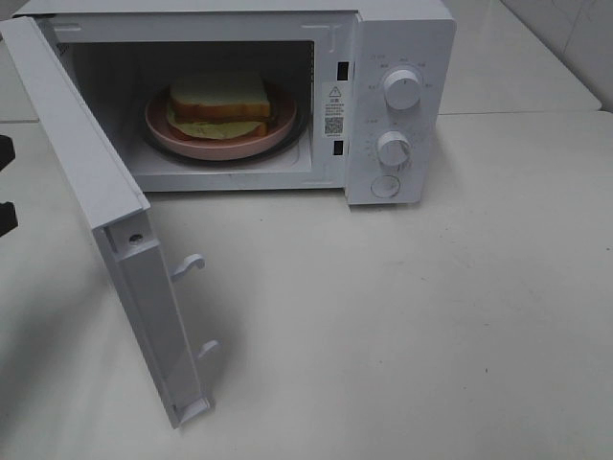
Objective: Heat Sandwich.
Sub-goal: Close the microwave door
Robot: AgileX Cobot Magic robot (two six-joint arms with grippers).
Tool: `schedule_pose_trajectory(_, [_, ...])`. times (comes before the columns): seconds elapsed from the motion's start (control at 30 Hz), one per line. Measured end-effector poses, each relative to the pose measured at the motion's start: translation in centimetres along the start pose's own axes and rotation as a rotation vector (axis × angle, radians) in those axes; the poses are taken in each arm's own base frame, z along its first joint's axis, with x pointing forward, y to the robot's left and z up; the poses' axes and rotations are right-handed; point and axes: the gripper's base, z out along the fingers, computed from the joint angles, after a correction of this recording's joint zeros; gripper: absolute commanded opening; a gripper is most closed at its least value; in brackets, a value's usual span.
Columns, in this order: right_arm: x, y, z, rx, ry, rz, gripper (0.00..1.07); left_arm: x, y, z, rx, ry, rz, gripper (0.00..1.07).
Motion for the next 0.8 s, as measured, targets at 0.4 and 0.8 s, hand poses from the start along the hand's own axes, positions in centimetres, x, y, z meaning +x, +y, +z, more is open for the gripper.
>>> schedule_pose_trajectory(0.4, [0.0,0.0,0.0,0.0,0.0,0.0,0.71,0.3,-2.7,3.1,0.144,-0.033,-0.069,0.0])
schedule_pose_trajectory(0.8, [0.0,0.0,0.0,0.0,0.0,0.0,0.71,-0.8,-6.4,6.1,0.157,-0.079,-0.07,0.0])
